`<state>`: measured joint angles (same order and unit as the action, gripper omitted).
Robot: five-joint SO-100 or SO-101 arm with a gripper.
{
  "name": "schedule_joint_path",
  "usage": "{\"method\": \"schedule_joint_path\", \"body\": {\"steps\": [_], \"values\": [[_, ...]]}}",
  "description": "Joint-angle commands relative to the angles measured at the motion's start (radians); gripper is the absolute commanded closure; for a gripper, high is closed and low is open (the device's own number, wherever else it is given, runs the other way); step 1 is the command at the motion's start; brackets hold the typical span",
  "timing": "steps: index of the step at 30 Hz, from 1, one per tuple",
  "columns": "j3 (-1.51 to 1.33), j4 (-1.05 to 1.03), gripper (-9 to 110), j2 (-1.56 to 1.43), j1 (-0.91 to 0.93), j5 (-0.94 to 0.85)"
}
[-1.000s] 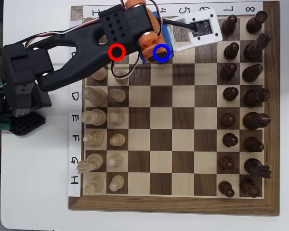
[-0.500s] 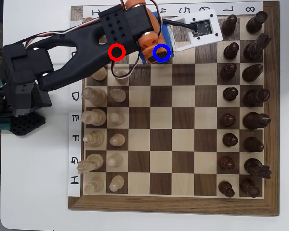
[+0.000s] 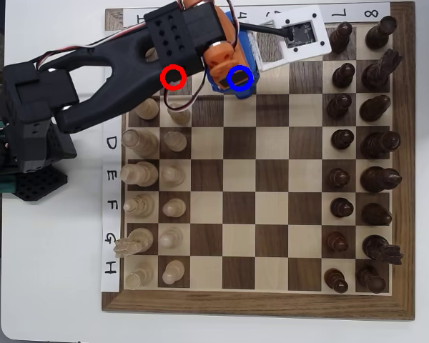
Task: Move the piece to destination
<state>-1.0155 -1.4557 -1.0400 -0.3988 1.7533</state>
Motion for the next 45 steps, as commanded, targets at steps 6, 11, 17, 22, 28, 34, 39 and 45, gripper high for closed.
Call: {"method": "schedule_joint_path", "body": {"steps": [6, 11, 17, 22, 28, 34, 39, 45], "values": [[0.063, 0.014, 81, -0.164, -0.032, 0.683], [0.061, -0.002, 81, -0.252, -0.032, 0.647], [0.054, -0.026, 83, -0.272, -0.035, 0.630], [0.054, -0.031, 82, -0.348, -0.038, 0.621], [0.144, -0.051, 78, -0.468, -0.057, 0.528], [0.187, -0.160, 79, -0.591, -0.080, 0.307], [0.173, -0.250, 81, -0.726, -0.081, 0.017], [0.069, -0.178, 76, -0.907, -0.051, -0.423]]}}
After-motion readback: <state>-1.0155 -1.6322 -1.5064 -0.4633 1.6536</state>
